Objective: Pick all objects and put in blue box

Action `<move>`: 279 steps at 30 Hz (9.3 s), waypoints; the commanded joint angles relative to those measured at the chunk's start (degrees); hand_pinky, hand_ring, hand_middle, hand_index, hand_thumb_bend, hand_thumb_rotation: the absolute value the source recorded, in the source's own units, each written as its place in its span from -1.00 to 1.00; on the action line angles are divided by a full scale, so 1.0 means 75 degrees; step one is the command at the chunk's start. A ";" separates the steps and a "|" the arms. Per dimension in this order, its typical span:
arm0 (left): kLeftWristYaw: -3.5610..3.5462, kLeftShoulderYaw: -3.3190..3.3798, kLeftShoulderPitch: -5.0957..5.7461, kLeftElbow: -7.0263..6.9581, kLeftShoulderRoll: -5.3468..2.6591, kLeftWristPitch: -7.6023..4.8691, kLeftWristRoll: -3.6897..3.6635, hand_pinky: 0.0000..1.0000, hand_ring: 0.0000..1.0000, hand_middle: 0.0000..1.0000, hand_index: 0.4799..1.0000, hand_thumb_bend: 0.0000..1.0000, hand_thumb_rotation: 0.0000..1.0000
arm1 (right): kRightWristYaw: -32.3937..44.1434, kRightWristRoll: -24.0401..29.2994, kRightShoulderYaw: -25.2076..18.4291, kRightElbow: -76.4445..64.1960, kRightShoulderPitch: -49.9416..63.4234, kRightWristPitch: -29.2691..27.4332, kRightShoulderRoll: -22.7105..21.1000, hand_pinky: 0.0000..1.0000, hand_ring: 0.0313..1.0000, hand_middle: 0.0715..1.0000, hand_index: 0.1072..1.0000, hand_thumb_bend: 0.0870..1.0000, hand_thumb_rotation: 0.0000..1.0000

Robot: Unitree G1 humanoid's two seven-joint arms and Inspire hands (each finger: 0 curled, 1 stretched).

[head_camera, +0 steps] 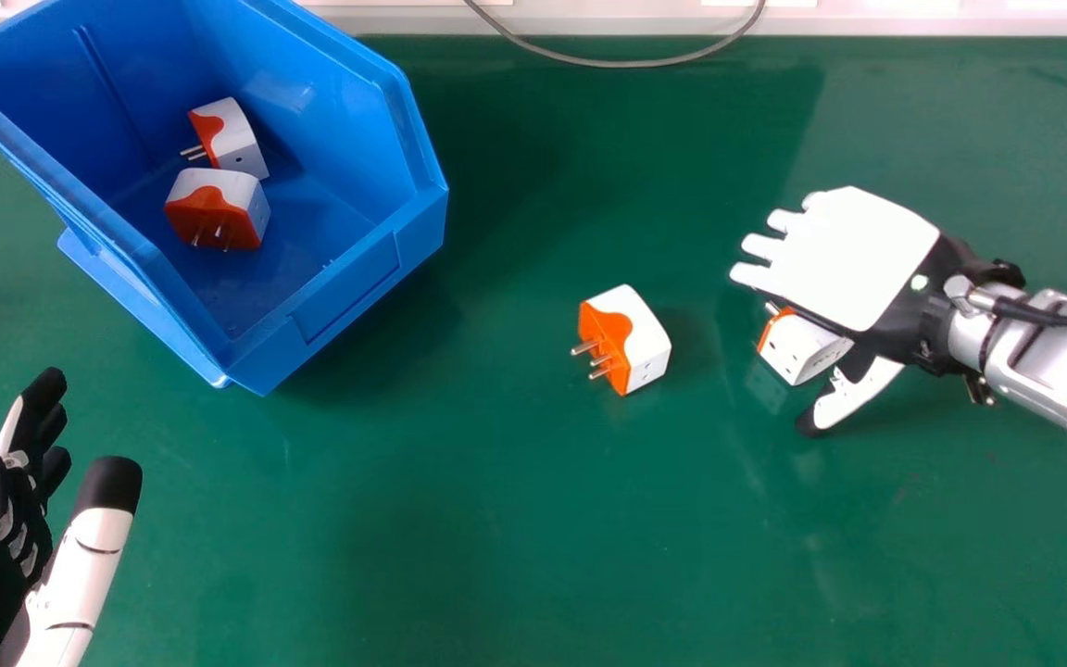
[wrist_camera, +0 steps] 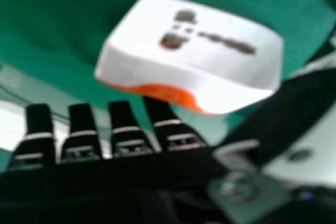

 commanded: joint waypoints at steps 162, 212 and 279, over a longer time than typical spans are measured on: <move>-0.0311 0.0393 0.0149 -0.0341 -0.0100 -0.0031 -0.0087 0.92 0.92 0.91 0.78 0.38 0.47 | 0.3265 0.4456 -0.3030 -0.3624 -0.0394 0.1081 0.3614 -0.29 -0.10 -0.08 -0.04 -0.11 -1.00; -0.0101 -0.0405 0.0685 -0.0810 -0.0552 -0.0190 0.0246 0.82 0.87 0.87 0.71 0.44 0.41 | 0.0649 0.4779 -0.1908 0.2376 -0.3909 0.2039 0.7297 0.59 0.92 0.93 0.93 0.07 -0.16; -0.0105 -0.0337 -0.0106 -0.0548 -0.0245 0.0450 -0.0029 0.80 0.85 0.85 0.67 0.56 0.31 | 0.1029 0.2660 -0.2954 -0.7738 0.5811 0.4412 0.3696 1.00 1.00 1.00 1.00 -0.03 0.47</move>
